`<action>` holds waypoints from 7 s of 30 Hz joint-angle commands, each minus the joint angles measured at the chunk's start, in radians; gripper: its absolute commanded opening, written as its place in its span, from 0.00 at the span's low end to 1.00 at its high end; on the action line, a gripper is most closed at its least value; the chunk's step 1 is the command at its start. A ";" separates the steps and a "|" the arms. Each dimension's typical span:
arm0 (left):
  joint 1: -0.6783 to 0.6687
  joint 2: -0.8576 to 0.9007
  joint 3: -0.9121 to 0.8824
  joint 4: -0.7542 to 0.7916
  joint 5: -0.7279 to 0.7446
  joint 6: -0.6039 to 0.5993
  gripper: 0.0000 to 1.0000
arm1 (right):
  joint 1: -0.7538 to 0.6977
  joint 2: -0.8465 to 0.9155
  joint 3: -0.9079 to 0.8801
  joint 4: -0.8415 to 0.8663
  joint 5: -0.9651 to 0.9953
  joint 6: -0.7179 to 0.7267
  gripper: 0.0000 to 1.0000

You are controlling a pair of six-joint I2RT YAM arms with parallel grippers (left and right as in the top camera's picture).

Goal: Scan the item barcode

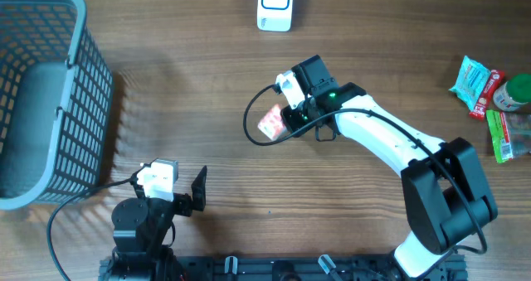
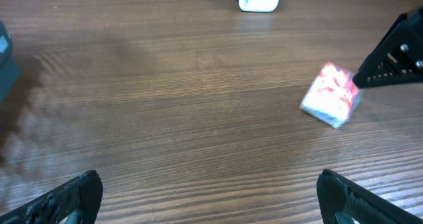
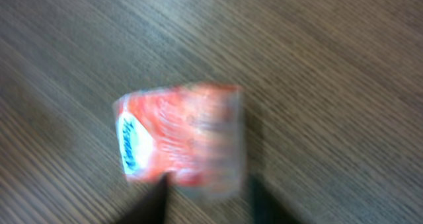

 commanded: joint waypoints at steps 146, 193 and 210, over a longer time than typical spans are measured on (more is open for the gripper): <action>0.005 -0.006 -0.005 0.003 0.009 0.011 1.00 | -0.085 0.526 0.973 0.324 0.663 0.425 0.58; 0.005 -0.006 -0.004 0.003 0.009 0.011 1.00 | -0.654 -1.424 0.035 -0.057 0.229 0.527 1.00; 0.005 -0.006 -0.004 0.003 0.009 0.011 1.00 | -0.565 -1.819 -1.146 0.648 0.386 0.586 1.00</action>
